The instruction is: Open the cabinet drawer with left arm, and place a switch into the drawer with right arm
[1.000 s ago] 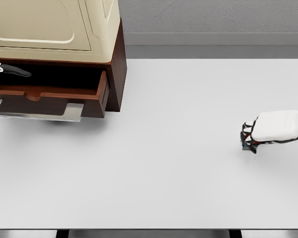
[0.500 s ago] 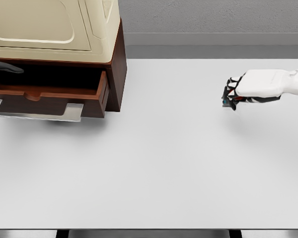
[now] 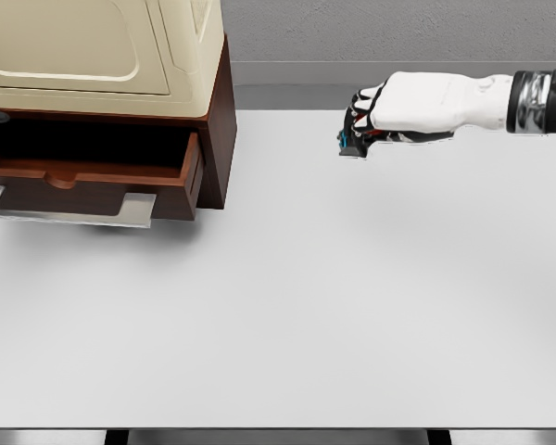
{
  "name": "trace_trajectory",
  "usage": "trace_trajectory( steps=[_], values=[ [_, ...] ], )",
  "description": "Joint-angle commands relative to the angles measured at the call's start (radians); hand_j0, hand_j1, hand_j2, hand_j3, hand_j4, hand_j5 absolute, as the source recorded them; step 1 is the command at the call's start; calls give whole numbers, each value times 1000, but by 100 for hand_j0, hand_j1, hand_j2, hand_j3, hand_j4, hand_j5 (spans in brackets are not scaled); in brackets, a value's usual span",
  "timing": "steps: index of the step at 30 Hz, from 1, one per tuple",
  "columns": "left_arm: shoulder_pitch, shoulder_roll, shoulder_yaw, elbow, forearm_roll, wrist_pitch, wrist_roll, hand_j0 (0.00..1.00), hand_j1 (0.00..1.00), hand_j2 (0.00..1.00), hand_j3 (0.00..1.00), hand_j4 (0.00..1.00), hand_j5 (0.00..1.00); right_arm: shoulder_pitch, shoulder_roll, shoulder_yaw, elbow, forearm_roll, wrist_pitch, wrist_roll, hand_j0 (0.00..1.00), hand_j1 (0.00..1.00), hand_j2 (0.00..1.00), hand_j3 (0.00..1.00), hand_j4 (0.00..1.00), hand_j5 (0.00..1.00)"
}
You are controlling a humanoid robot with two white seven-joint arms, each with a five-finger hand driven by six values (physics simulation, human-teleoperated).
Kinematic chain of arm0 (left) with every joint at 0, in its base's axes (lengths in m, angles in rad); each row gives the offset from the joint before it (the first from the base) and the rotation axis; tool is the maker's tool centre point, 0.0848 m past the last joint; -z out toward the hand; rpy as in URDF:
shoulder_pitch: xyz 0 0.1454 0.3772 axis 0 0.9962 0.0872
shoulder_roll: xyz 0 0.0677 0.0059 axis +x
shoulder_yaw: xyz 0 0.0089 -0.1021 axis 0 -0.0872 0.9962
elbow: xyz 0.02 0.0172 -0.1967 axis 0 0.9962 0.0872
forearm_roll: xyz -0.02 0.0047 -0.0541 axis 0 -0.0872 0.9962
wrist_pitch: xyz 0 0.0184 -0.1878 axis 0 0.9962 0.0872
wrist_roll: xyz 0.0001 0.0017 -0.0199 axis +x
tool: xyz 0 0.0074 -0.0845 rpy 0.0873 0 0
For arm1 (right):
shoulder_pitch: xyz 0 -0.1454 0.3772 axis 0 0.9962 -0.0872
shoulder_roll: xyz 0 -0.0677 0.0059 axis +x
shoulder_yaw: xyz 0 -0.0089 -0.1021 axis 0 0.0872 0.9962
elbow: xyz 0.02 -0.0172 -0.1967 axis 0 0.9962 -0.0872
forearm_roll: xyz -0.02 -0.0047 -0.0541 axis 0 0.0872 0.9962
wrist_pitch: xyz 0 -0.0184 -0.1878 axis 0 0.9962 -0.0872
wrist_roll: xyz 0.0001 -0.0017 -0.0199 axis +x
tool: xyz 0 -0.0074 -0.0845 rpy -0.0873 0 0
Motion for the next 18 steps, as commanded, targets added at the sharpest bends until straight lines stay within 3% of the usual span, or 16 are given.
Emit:
trace_trajectory(
  steps=[1,9,18],
  values=[
    [0,0,1,7,9,2,0,98,98,98,98,98,98,0,34,-2,-4,-6,4,-2,40,40,40,40,40,40],
    [0,0,1,8,9,2,0,98,98,98,98,98,98,-72,121,87,-22,-1,4,-2,40,40,40,40,40,40],
    [0,0,1,8,8,2,0,98,98,98,98,98,98,-137,182,164,-91,-1,4,-2,40,40,40,40,40,40]
  ],
)
